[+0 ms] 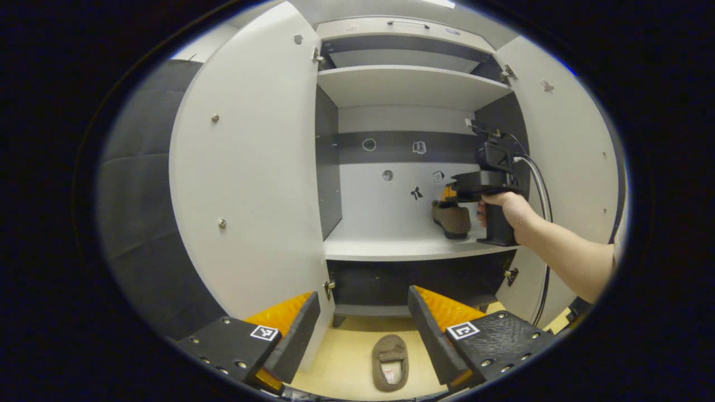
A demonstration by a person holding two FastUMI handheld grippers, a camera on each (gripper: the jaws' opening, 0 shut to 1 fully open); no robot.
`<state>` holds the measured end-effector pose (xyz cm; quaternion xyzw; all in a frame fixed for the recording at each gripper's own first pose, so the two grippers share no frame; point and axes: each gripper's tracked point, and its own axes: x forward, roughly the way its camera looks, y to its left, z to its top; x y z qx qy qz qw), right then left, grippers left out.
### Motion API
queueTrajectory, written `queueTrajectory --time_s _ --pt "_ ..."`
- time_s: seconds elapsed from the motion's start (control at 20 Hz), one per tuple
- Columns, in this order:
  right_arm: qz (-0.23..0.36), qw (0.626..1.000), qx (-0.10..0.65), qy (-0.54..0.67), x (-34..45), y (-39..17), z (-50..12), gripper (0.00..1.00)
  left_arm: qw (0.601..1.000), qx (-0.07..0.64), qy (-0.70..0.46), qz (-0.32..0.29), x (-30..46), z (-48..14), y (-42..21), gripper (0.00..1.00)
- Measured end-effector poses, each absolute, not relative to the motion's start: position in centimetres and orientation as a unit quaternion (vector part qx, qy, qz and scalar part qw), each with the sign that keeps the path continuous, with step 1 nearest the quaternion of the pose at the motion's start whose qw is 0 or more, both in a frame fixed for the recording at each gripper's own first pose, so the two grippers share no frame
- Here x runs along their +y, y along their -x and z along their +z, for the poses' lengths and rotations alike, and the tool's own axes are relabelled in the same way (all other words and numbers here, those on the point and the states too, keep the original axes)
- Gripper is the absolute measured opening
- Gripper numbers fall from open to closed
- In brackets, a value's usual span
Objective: Grab one shoe with the right hand and put it into the shoe cabinet, grab the other shoe with the left hand and put it into the shoe cabinet; then close the right door with the right hand and the left door with the left hand.
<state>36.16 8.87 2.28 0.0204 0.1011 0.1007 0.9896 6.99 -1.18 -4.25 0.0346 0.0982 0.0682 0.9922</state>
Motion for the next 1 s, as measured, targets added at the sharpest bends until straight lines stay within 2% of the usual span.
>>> queueTrajectory --time_s 0.05,0.1,0.25,0.3,0.35,0.5,0.55,0.65,0.7,0.75,0.9,0.95,1.0 --pt "0.097 0.99 0.099 -0.014 8.6 -35.4 2.6 0.57 0.993 0.095 -0.034 0.062 -1.0 -4.2 -6.9 0.93" --pt "0.099 0.99 0.095 -0.009 8.6 -34.4 3.0 0.57 0.994 0.089 -0.032 0.054 -1.0 -4.1 -6.8 0.93" --pt "0.079 0.994 0.076 0.018 8.4 -31.3 4.2 0.98 0.996 0.081 -0.032 0.024 -0.5 -4.1 -6.4 0.93" --pt "0.069 0.995 0.066 0.029 8.2 -29.9 4.6 0.94 0.996 0.083 -0.029 0.01 -0.3 -4.4 -6.3 0.93" --pt "0.062 0.996 0.055 0.039 8.3 -28.5 4.9 0.99 0.996 0.084 -0.024 -0.006 -0.1 -4.7 -6.2 0.93" --pt "0.05 0.997 0.033 0.042 8.7 -24.0 4.9 0.98 0.992 0.108 -0.018 -0.06 -0.7 -6.4 -6.3 0.93" --pt "0.047 0.998 0.028 0.041 8.8 -22.6 4.6 0.93 0.991 0.115 -0.022 -0.07 -0.8 -7.0 -6.4 0.93" --pt "0.038 0.998 0.025 0.043 8.5 -19.9 3.6 0.96 0.987 0.132 -0.031 -0.089 -1.1 -8.4 -6.5 0.93" --pt "0.034 0.998 0.027 0.045 8.2 -18.6 2.9 0.97 0.985 0.139 -0.036 -0.098 -1.3 -9.1 -6.5 0.85" --pt "0.03 0.998 0.031 0.048 8.0 -17.4 2.3 0.98 0.983 0.146 -0.04 -0.105 -1.3 -9.9 -6.6 0.93" --pt "0.012 0.998 0.04 0.047 6.7 -14.0 0.6 1.0 0.974 0.174 -0.049 -0.133 -2.0 -13.1 -6.8 0.93" --pt "0.003 0.998 0.044 0.045 6.1 -12.9 0.0 1.0 0.971 0.185 -0.055 -0.142 -2.3 -14.3 -6.8 0.85" --pt "-0.006 0.998 0.047 0.043 5.4 -11.9 -0.3 1.0 0.968 0.194 -0.061 -0.149 -2.5 -15.5 -7.0 0.93"
